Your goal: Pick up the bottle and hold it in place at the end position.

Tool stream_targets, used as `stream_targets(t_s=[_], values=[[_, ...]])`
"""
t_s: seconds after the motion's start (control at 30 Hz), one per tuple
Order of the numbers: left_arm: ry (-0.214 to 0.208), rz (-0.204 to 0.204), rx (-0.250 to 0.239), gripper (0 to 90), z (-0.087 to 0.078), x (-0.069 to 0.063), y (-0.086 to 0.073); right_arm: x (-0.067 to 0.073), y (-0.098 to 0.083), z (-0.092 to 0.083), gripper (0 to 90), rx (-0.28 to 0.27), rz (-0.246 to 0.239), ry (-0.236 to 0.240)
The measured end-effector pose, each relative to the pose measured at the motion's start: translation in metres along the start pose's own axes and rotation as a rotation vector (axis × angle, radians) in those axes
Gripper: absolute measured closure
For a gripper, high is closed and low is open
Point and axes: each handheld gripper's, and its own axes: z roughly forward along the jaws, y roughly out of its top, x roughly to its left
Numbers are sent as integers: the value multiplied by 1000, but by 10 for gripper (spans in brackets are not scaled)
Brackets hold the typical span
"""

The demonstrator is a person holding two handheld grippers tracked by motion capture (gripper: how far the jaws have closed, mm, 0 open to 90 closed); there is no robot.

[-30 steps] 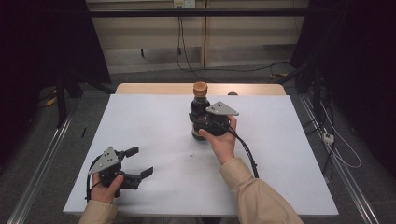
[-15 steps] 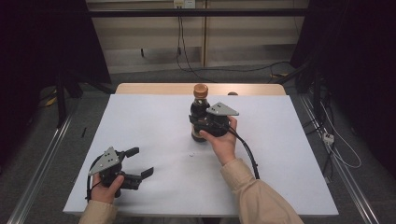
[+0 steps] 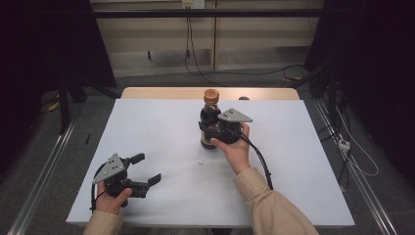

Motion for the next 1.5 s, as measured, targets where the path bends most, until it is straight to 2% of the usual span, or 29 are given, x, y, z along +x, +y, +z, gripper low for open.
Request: stream_targets(t_s=[0.1,0.2,0.37,0.6,0.97,1.23,1.3,1.5], values=[[13,7,8,21,2,-1,1,-1,0,0,297,5,5,8],[18,2,16,21,5,-2,2,-1,1,0,303,19,-14,10],[42,-31,21,22,8,-4,8,-1,0,0,304,13,-9,10],[59,-38,44,22,13,-4,18,0,0,0,305,15,-3,4],[40,-42,54,95,23,-5,33,0,-1,-1,308,17,-12,12],[33,-62,63,82,34,-5,45,-1,-3,0,307,-1,1,14],[26,-52,68,83,37,-5,49,-1,-3,0,307,-2,-1,13],[-5,-61,86,95,47,-3,60,-1,-5,0,307,-16,6,13]])
